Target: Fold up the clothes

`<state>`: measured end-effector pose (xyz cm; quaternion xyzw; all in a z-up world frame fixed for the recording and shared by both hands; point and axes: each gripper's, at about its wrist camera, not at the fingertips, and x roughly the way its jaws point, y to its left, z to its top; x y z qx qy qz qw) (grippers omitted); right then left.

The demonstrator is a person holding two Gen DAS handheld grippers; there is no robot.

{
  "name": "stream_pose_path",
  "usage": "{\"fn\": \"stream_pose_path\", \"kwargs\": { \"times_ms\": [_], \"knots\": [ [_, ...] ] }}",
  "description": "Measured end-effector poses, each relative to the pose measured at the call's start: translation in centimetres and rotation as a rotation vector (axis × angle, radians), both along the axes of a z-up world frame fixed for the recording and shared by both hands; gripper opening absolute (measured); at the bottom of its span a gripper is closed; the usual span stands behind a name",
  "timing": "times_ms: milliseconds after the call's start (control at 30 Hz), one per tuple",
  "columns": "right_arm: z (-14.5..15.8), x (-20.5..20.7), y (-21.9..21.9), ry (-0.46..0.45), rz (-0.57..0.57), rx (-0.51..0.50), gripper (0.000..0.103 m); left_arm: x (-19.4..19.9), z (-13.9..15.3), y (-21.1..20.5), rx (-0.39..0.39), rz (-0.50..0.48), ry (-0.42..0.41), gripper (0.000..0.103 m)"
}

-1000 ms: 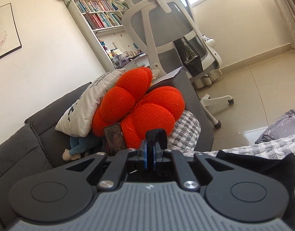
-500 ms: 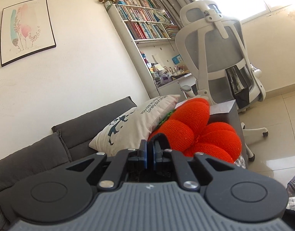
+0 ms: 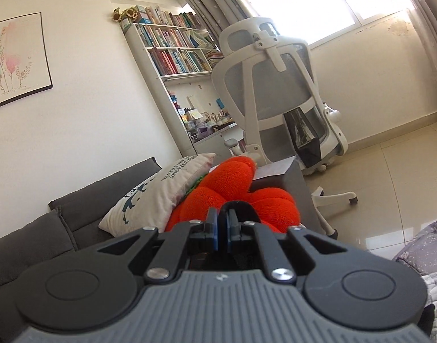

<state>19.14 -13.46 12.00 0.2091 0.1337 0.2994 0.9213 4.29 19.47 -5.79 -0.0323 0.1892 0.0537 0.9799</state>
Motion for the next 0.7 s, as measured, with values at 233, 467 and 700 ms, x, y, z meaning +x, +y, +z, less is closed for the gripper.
{"fn": "stream_pose_path", "kwargs": {
  "times_ms": [233, 467, 700],
  "knots": [
    [-6.1, -0.3, -5.5, 0.113, -0.109, 0.006, 0.008, -0.3, 0.0, -3.4, 0.297, -0.118, 0.048, 0.006],
    [-11.1, -1.4, -7.2, 0.212, -0.124, -0.081, 0.008, -0.6, -0.7, -4.3, 0.519, -0.287, 0.194, 0.007],
    [-14.0, -2.5, -6.9, 0.293, -0.171, -0.304, 0.01, -0.7, 0.8, -2.4, 0.395, -0.365, 0.308, 0.011]
  ]
}}
